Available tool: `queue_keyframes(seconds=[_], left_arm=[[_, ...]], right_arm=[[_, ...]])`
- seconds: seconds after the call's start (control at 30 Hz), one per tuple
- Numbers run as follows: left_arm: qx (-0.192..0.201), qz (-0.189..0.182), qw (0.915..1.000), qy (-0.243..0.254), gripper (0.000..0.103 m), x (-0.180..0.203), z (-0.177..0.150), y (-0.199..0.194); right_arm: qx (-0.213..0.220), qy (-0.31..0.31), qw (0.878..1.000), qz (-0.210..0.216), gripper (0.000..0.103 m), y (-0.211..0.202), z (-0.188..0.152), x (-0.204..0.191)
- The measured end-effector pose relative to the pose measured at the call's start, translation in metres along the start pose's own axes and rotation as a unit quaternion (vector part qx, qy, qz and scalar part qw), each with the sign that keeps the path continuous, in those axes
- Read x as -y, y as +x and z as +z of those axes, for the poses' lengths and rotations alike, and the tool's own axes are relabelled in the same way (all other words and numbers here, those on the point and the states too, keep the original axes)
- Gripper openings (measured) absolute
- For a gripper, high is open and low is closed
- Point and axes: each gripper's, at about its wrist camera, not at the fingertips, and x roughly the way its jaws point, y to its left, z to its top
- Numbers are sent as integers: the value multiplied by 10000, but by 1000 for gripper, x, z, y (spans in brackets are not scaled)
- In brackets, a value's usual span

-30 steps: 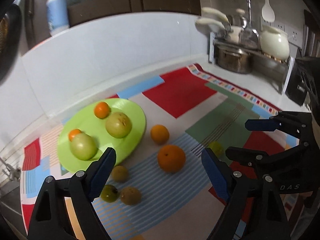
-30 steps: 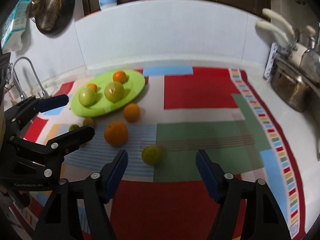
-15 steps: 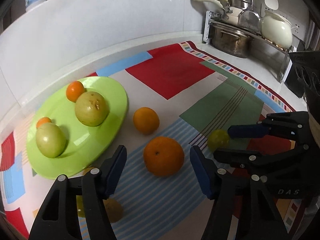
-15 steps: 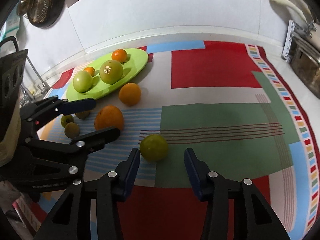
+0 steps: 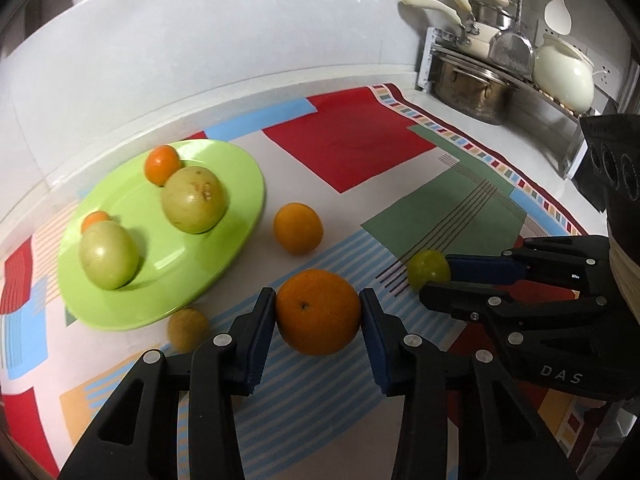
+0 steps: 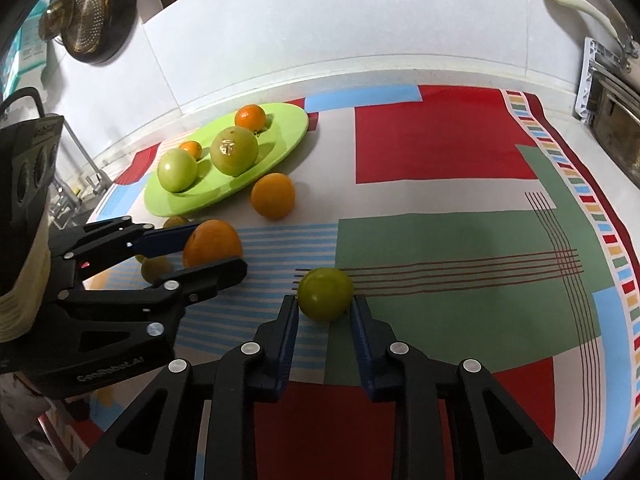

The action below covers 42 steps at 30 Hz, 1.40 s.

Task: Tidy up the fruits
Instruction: 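Grasp the small green lime with the right gripper while the left grasps an orange, then carry the lime and the orange over the green plate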

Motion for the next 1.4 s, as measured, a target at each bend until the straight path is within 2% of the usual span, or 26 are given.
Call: queue_keyframes(seconds=[0.2,0.37,0.57,0.7,0.73,0.8,1.03,1.4], left_arm=[[108,89,9997,-197,42,-3,-5,-15],[103,152,9995,-260,42,-3,-9,-18],[104,172,9994,-281,42,-3,-10,-18],[141,240,9992,-290,42,-4,-10,-20],[156,252,9991,-295,42,-4,-10,-20],[191,268,9989,-336,42,-5,-11,-24],[396,434,9962,-644,42,-15,-12,-50],[1006,872,9885,-711,42,-38,10,-91]], right_arm=[[107,-52,9999,92,27,-5,-1,-7],[-36,47,9999,120,28,0,-2,-5],[-20,-2,10000,14,37,2,3,-4],[-38,35,10000,73,36,4,4,-3],[-15,32,10000,90,31,4,3,-4],[2,-40,9999,99,31,1,4,-6],[413,-323,9985,150,31,-24,15,-26],[1210,-772,9889,379,31,-58,56,-63]])
